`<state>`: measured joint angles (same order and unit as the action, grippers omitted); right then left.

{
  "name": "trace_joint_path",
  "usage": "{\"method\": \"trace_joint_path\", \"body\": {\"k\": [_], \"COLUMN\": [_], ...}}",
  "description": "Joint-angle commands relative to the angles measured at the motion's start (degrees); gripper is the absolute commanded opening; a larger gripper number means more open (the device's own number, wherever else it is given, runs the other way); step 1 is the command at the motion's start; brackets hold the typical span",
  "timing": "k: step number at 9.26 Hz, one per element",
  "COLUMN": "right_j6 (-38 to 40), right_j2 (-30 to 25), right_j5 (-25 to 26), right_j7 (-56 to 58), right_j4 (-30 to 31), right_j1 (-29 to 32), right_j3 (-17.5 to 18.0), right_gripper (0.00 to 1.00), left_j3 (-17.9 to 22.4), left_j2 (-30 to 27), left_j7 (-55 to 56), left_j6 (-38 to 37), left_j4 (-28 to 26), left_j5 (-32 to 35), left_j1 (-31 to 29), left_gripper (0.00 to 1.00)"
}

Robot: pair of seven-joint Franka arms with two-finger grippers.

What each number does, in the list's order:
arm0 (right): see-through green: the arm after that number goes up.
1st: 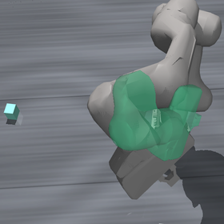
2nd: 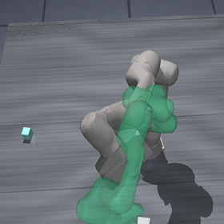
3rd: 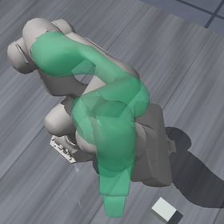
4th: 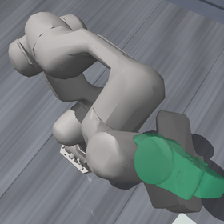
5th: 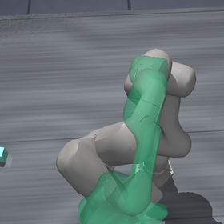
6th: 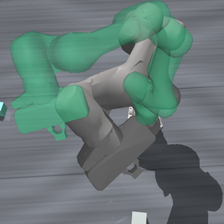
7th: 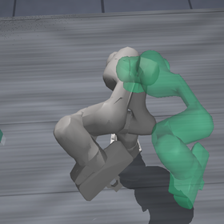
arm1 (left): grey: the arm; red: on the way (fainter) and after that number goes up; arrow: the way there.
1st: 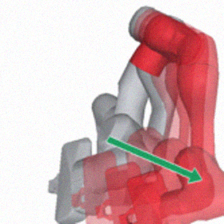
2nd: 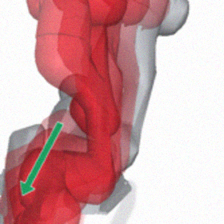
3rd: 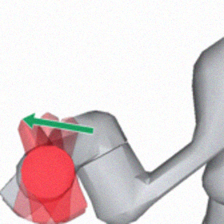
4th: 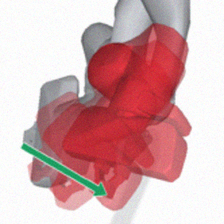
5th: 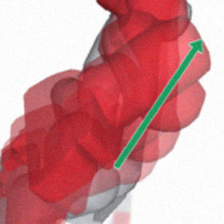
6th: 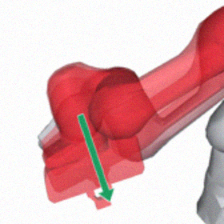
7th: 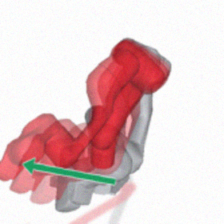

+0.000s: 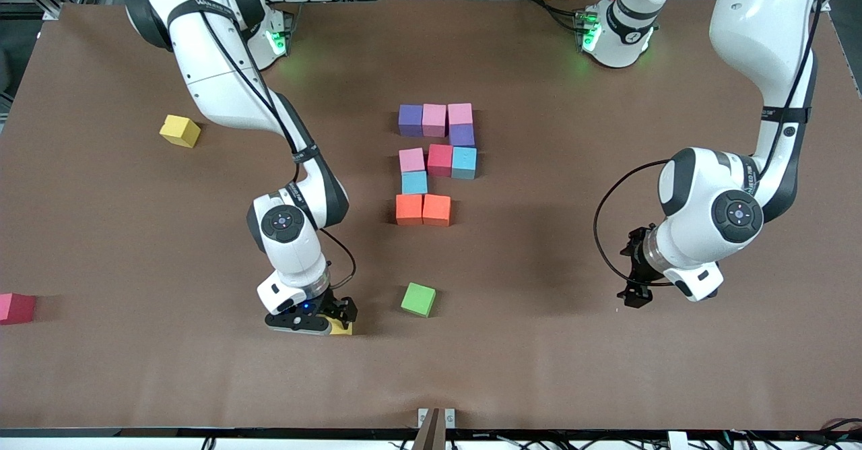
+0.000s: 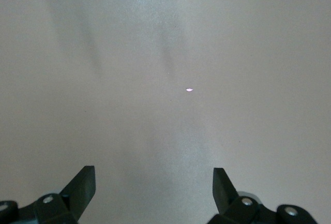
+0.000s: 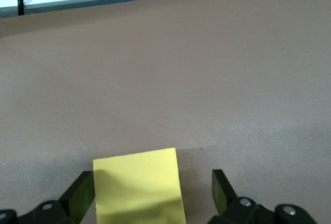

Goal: Form number 2 with 11 blocks
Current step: 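Lift the yellow cube with the right gripper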

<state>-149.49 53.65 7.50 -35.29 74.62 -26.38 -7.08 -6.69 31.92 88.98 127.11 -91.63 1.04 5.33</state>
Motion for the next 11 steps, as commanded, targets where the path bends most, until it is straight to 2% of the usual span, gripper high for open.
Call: {"method": "trace_joint_path", "body": {"k": [1,6,9,11], "right_j6": [-0.7,-1.1,-4.0,-6.4], "right_j2": [0.0,0.0,-0.2,-0.3], "right_j5": [1.3,3.0,3.7,3.7], "right_j7": [-1.9,-2.2,-4.2,-4.2], "right_j4": [0.4,1.0,2.6,3.9], "right_j1": [-0.8,-0.9,-1.2,-1.2], "right_j3": [-0.7,-0.7,-0.7,-0.7], "right_gripper": [1.0,1.0,1.0,1.0], "left_j3": [-0.2,0.0,0.4,0.2], "left_j2": [0.0,-0.2,-0.3,0.2], "left_j7": [0.4,0.4,-0.2,-0.3], "left_j6": [-0.9,-1.0,-2.6,-2.6], "left_j4": [0.3,0.3,0.3,0.3], "left_j5": [1.4,1.5,1.7,4.7], "left_j1": [-0.1,-0.3,-0.8,-0.6], "left_gripper": [1.0,1.0,1.0,1.0]}}
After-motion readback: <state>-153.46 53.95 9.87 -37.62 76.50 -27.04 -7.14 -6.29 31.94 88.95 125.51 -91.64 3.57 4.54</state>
